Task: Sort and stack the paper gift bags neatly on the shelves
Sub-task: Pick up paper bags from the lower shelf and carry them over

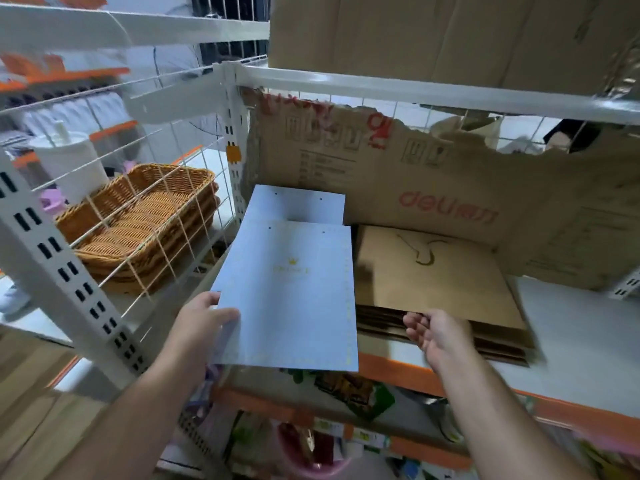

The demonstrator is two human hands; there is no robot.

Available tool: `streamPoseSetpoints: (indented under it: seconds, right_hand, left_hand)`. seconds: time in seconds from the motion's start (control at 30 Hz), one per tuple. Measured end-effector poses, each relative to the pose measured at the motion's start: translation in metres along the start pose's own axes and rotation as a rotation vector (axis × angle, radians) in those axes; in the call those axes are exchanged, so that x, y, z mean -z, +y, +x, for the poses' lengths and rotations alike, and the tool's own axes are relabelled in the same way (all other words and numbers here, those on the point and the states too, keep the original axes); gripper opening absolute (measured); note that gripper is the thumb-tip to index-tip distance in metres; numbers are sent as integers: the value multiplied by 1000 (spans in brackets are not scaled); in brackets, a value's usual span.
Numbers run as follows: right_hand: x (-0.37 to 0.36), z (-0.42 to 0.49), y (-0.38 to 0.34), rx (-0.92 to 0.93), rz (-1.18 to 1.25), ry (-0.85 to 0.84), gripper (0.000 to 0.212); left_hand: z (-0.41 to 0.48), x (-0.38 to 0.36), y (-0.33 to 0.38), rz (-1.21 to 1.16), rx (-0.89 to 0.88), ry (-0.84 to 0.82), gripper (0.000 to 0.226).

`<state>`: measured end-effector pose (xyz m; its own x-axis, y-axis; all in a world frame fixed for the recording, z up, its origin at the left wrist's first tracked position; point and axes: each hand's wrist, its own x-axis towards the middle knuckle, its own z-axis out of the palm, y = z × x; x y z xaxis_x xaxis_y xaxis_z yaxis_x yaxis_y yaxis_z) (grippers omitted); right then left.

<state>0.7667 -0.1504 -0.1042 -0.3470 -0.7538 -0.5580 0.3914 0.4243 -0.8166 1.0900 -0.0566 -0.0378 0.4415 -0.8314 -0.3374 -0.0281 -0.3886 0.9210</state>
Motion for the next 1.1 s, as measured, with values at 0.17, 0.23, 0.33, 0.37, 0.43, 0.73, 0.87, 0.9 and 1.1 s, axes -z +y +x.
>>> streamPoseSetpoints:
  seconds: [0.17, 0.23, 0.33, 0.37, 0.43, 0.73, 0.87, 0.9, 1.1]
  right_hand:
    - [6, -7, 12, 104, -212, 92, 41]
    - [5, -16, 18, 274, -468, 79, 47]
    - [7, -22, 40, 723, -993, -108, 44]
    - [8, -22, 49, 887, -1153, -182, 39]
    - [8, -21, 65, 1156, -1357, -218, 32]
    - [11, -14, 83, 1514, -1521, -83, 47]
    - [9, -19, 82, 1518, -1514, -66, 45]
    - [9, -19, 81, 1510, -1516, -74, 45]
    - [7, -23, 81, 1433, -1551, -72, 44]
  left_hand:
    - [13, -8, 12, 81, -29, 32, 15]
    - [17, -14, 14, 78, -41, 38, 15]
    - [19, -25, 18, 75, -62, 30, 18]
    - [21, -28, 18, 57, -63, 23, 18]
    - [23, -34, 20, 33, -66, 11, 20]
    - [48, -38, 36, 28, -101, 15, 14]
    - [71, -32, 44, 117, -208, 69, 23]
    - [78, -30, 43, 248, -283, 137, 37]
    - [80, -42, 19, 1188, -750, -186, 104]
